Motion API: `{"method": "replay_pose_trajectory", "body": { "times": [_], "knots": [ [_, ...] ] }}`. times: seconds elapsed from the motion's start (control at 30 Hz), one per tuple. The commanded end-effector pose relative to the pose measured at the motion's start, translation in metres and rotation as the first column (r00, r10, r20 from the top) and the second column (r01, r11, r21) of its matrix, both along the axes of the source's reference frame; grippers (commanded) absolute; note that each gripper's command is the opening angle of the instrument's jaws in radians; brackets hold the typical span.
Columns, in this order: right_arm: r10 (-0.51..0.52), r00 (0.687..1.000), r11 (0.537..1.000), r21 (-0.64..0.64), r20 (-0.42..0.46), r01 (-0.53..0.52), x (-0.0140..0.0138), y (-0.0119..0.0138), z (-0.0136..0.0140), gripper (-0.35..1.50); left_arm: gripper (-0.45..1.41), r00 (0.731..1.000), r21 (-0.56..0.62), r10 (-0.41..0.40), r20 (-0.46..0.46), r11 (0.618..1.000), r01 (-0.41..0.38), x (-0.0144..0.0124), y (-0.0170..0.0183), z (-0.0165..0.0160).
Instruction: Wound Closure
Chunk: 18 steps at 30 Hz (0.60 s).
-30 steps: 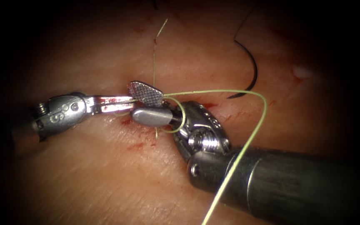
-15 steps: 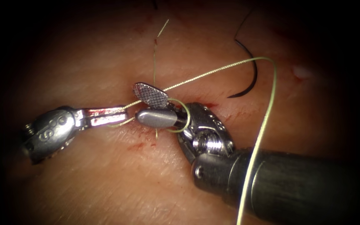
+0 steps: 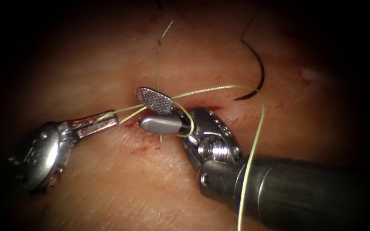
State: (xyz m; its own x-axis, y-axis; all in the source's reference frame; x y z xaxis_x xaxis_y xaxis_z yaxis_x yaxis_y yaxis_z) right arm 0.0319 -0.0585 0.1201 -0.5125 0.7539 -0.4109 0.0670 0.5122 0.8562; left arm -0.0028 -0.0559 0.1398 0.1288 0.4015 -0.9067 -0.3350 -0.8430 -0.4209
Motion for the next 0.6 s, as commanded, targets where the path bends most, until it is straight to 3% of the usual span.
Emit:
{"method": "replay_pose_trajectory", "body": {
  "times": [0.03,0.3,0.6],
  "knots": [
    [-0.001,1.0,1.0,-0.002,-0.003,0.001,0.0006,0.0001,0.0004,1.28,-0.45,1.0,0.002,0.001,0.002,1.0,-0.001,-0.0005,0.0,0.0009],
    [-0.003,1.0,1.0,-0.007,-0.002,0.003,0.0006,0.0001,0.0003,1.28,-0.45,1.0,0.034,0.004,0.023,0.999,-0.005,-0.0012,-0.0013,0.0012],
    [0.0,1.0,1.0,-0.013,0.001,0.0,0.0005,0.0002,0.0004,1.28,-0.45,0.999,0.078,-0.029,0.046,0.997,0.025,-0.0018,-0.0041,-0.0018]
  ]
}}
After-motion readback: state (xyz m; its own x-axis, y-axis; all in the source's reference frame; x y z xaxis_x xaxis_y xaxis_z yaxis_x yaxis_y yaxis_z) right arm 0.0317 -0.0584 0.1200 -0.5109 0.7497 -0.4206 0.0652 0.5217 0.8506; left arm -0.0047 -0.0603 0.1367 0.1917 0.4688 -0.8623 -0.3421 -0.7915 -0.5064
